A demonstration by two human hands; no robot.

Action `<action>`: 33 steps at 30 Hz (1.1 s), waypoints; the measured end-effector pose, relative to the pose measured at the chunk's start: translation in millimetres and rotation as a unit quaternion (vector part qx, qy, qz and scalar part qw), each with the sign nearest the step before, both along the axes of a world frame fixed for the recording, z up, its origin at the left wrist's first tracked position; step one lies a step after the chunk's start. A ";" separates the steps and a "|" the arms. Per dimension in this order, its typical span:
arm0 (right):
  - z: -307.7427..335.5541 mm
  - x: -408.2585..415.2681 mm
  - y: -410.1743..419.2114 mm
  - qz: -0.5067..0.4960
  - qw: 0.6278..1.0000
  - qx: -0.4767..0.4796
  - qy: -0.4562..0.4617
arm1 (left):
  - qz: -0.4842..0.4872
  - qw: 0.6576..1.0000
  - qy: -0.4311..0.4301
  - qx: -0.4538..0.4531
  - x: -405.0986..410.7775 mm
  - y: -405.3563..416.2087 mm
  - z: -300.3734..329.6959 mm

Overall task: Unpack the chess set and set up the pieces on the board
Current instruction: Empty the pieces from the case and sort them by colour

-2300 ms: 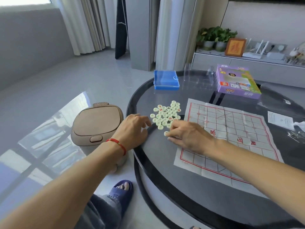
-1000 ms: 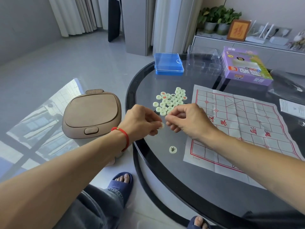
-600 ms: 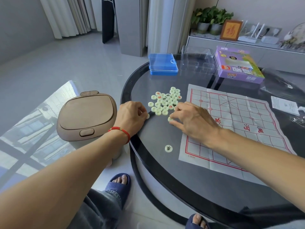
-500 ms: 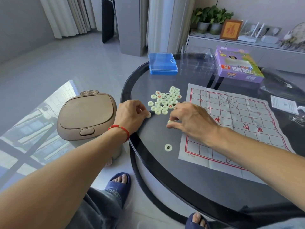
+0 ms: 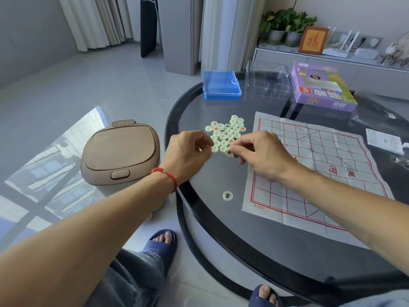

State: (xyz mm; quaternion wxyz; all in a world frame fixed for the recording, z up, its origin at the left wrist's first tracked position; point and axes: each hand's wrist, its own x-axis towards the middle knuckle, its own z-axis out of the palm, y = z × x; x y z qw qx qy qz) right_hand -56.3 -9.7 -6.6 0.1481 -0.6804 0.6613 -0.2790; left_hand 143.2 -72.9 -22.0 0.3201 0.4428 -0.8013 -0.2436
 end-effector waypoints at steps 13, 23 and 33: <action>-8.6 -9.6 -1.7 -0.019 0.990 -0.005 0.142 | -0.044 0.989 -0.105 0.092 4.9 15.0 7.7; -7.3 -4.2 1.6 0.042 0.989 0.022 0.139 | -0.119 0.974 -0.176 0.076 2.3 36.5 10.8; 8.5 -0.9 8.6 0.010 0.977 0.146 -0.156 | -0.059 0.984 -0.117 0.120 2.9 31.5 15.6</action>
